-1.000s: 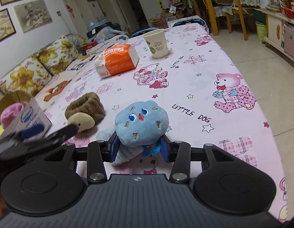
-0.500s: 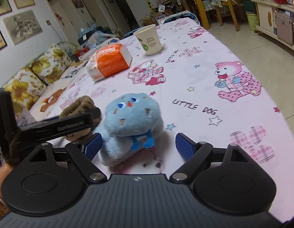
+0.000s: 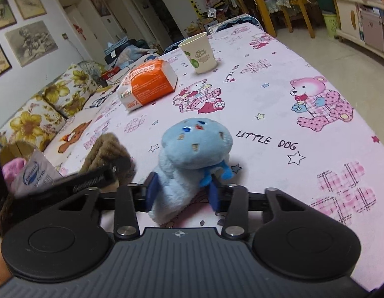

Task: Organize soft objects
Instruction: 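Grasp the blue plush with right while left grasps the brown ring plush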

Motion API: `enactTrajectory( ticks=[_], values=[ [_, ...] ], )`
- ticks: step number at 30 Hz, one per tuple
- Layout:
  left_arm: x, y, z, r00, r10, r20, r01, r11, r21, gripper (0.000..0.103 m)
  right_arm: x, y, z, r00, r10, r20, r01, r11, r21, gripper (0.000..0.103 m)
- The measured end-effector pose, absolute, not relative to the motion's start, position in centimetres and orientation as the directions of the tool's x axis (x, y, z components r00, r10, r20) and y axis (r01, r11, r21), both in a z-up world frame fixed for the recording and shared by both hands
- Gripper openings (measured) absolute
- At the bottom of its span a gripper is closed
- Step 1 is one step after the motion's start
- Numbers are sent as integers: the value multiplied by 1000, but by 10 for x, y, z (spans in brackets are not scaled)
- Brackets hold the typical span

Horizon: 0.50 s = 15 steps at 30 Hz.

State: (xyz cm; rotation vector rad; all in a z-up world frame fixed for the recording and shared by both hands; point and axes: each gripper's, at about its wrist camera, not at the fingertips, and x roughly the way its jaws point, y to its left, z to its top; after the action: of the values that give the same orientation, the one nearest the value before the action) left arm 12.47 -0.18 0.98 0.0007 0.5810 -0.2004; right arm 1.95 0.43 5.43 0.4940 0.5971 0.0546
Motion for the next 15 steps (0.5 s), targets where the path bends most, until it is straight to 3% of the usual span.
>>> enactTrajectory(
  ticks=[11, 15],
  values=[
    [75, 10, 11, 805, -178, -566, 166, 983, -73, 47, 9, 8, 64, 820, 251, -514, 27, 880, 474, 19],
    [59, 18, 11, 799, -178, -574, 148, 984, -99, 47, 3, 10, 67, 816, 264, -515, 0, 890, 456, 15]
  ],
)
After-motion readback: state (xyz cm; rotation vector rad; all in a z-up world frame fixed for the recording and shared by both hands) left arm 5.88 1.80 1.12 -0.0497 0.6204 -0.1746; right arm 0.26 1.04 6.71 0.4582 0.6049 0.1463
